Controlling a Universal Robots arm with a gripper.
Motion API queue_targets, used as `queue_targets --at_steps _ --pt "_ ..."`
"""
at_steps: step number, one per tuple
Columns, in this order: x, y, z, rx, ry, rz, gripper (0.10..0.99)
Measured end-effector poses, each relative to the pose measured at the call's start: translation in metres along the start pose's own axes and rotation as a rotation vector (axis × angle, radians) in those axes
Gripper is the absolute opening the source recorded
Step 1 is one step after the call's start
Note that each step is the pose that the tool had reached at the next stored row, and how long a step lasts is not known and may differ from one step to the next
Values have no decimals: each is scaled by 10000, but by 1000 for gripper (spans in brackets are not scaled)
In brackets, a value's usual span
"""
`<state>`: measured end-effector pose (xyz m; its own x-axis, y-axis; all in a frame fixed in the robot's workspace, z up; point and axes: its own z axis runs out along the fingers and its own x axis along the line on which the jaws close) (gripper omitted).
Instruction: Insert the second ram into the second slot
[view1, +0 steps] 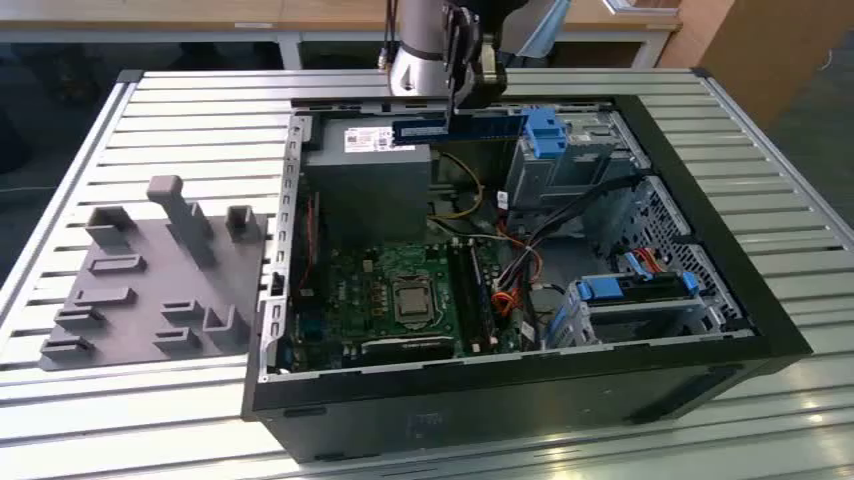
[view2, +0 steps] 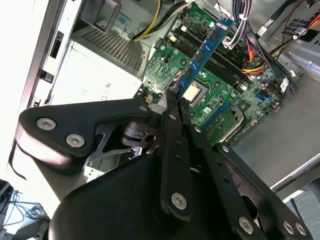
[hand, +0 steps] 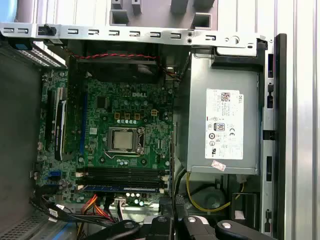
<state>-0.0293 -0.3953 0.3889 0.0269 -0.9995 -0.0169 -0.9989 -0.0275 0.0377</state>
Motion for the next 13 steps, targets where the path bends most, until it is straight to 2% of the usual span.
queue_targets --at_steps 6,13 --pt "6 1 -1 -1 2 1 133" --pt "50 2 -1 0 0 1 133"
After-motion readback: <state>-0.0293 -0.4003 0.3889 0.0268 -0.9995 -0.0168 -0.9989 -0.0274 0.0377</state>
